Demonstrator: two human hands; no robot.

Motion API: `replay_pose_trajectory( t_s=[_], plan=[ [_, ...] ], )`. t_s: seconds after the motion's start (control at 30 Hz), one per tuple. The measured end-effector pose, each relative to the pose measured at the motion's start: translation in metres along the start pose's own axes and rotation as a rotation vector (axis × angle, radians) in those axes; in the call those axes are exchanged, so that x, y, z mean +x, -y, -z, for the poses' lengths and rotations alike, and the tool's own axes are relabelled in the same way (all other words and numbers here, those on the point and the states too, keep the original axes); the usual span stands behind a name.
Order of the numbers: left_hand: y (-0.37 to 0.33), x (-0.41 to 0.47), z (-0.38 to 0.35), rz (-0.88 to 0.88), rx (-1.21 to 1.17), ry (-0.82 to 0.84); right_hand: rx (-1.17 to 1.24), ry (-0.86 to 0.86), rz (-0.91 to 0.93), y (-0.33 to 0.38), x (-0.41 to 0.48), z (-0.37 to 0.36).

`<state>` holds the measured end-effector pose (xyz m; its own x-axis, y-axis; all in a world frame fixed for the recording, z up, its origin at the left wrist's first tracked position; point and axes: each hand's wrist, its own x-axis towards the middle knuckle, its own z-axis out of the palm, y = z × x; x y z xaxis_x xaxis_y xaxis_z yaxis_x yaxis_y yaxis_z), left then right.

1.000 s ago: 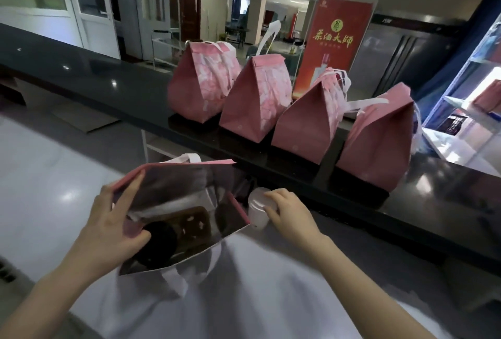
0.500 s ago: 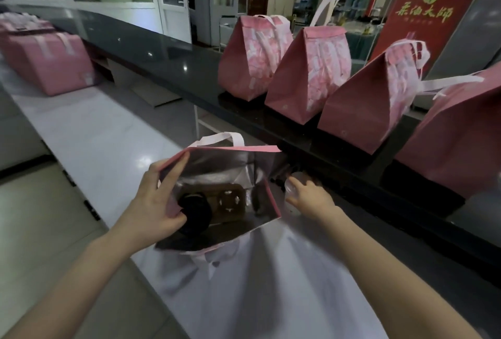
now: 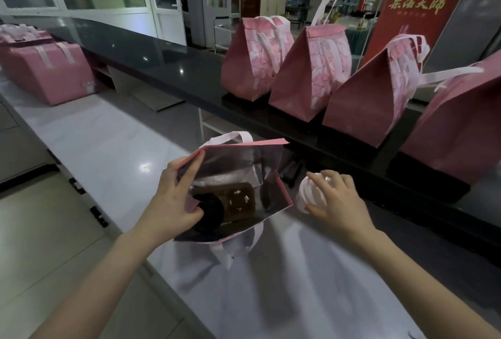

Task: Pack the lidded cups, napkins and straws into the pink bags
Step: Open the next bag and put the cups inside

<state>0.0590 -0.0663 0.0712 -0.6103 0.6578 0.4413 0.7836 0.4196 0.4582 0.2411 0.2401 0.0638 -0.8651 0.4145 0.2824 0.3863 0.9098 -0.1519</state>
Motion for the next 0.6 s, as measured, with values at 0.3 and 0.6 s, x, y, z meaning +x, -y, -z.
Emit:
replay_pose_trajectory(
  t_s=[0.3,0.6],
  plan=[
    [0.017,0.030,-0.005,0.043,-0.031,-0.002,0.167,-0.321,0.161,0.062,-0.019,0.100],
    [0.026,0.033,0.003,-0.094,-0.107,0.052,0.160,0.009,0.224,0.147,0.024,0.060]
  ],
)
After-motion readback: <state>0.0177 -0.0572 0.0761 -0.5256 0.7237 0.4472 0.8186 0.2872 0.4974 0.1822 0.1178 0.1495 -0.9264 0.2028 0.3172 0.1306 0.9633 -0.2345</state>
